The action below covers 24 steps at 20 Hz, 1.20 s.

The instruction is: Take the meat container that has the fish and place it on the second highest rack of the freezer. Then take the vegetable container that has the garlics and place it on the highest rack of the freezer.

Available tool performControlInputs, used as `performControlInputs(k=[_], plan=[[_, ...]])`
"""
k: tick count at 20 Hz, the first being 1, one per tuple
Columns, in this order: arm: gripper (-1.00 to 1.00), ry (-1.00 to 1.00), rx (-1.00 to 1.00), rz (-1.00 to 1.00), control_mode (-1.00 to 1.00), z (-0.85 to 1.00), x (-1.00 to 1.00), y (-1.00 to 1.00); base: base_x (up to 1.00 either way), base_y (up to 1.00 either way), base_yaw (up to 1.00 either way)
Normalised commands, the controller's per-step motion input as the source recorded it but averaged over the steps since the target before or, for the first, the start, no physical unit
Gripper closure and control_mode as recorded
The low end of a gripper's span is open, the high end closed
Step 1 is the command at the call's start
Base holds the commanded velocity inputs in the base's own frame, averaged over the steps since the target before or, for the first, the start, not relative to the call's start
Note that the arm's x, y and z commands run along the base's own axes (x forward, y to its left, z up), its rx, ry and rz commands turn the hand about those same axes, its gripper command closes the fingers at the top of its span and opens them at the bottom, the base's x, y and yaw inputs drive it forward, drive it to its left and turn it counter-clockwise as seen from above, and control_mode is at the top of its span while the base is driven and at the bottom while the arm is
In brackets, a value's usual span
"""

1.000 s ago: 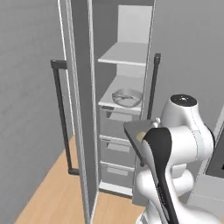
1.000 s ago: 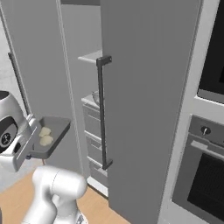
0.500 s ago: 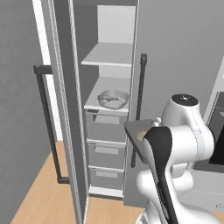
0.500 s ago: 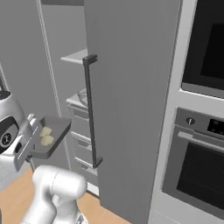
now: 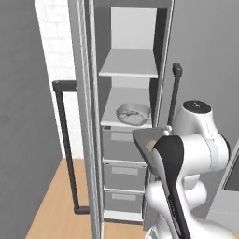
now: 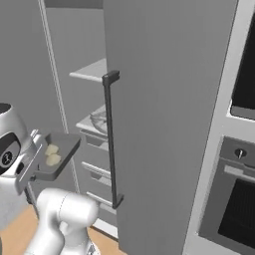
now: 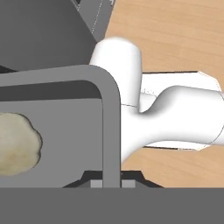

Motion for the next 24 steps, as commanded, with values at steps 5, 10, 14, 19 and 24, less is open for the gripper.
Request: performControlInputs(k=[5, 10, 14, 19, 24], plan=[[1.00, 0.00, 0.00, 0.00, 1.00, 0.00, 0.00, 0.00, 0.60, 0.10, -0.13], [1.00, 0.00, 0.00, 0.00, 1.00, 0.00, 0.00, 0.00, 0.66, 0.29, -0.14], [1.00, -0.16, -0.06, -0.11, -1.00, 0.72, 0.01, 0.42, 0.05, 0.14, -0.04], [1.00, -0.21, -0.06, -0.30, -1.00, 1.00, -0.03, 0.20, 0.00, 0.00, 0.00], [1.00, -0.16, -0.02, -0.16, -1.00, 1.00, 0.78, 0.10, 0.00, 0.00, 0.00]])
